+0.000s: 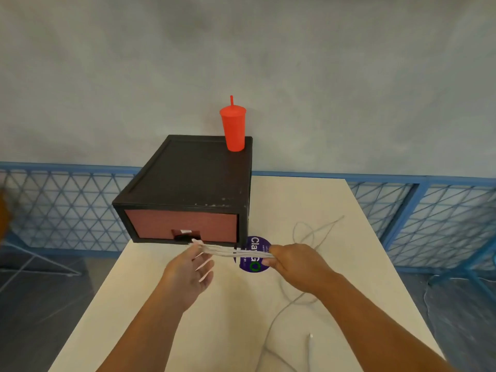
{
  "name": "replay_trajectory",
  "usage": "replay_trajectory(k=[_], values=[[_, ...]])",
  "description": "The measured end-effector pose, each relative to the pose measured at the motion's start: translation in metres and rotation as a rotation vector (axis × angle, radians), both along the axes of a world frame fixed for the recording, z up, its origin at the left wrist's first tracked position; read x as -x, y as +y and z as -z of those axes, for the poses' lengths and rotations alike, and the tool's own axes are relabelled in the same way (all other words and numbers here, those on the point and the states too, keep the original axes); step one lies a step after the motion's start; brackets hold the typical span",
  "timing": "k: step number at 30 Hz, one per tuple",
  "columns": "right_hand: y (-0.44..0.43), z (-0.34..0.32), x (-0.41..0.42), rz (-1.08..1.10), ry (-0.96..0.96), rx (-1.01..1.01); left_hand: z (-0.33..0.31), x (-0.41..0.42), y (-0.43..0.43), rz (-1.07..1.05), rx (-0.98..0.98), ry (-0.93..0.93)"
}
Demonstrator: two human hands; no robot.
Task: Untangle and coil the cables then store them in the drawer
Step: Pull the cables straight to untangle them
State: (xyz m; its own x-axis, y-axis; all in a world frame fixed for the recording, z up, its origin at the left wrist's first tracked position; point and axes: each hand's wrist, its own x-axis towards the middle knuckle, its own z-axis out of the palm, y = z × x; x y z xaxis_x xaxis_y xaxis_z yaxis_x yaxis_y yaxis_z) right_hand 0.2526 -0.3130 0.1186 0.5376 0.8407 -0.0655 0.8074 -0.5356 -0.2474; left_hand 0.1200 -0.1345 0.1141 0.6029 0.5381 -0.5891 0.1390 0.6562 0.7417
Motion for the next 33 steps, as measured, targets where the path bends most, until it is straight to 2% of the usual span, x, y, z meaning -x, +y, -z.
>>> replay_trajectory(k=[2,4,6,9,11,12,15,19,23,28,33], values=[[0.005,0.022,0.008,-0.037,0.004,0.055,0.023,0.011,0.004,-0.012,-0.001,-0.002],[0.009,0.039,0.017,-0.064,0.021,0.101,0.042,0.023,0.007,-0.031,-0.087,0.083],[0.011,0.05,0.024,-0.067,0.053,0.113,0.057,0.033,0.008,0.129,-0.345,0.26],[0.018,0.057,0.03,-0.074,0.111,0.101,0.082,0.042,0.004,0.55,-0.853,0.438],[0.025,0.057,0.034,-0.11,0.129,0.109,0.093,0.04,-0.002,0.741,-1.114,0.412],[0.028,0.056,0.036,-0.128,0.136,0.11,0.095,0.036,-0.003,0.764,-1.194,0.346],[0.036,0.052,0.038,-0.134,0.15,0.081,0.092,0.024,0.003,0.689,-1.225,0.238],[0.034,0.057,0.029,0.011,0.24,0.014,0.076,0.016,0.028,0.747,-1.02,0.225],[0.032,0.073,0.021,0.112,0.259,0.075,0.076,0.015,0.057,0.924,-0.943,0.247],[0.045,0.099,0.031,0.092,0.193,0.225,0.086,0.009,0.079,1.11,-1.237,0.334],[0.054,0.124,0.048,0.049,0.218,0.306,0.102,0.02,0.106,1.171,-1.409,0.371]])
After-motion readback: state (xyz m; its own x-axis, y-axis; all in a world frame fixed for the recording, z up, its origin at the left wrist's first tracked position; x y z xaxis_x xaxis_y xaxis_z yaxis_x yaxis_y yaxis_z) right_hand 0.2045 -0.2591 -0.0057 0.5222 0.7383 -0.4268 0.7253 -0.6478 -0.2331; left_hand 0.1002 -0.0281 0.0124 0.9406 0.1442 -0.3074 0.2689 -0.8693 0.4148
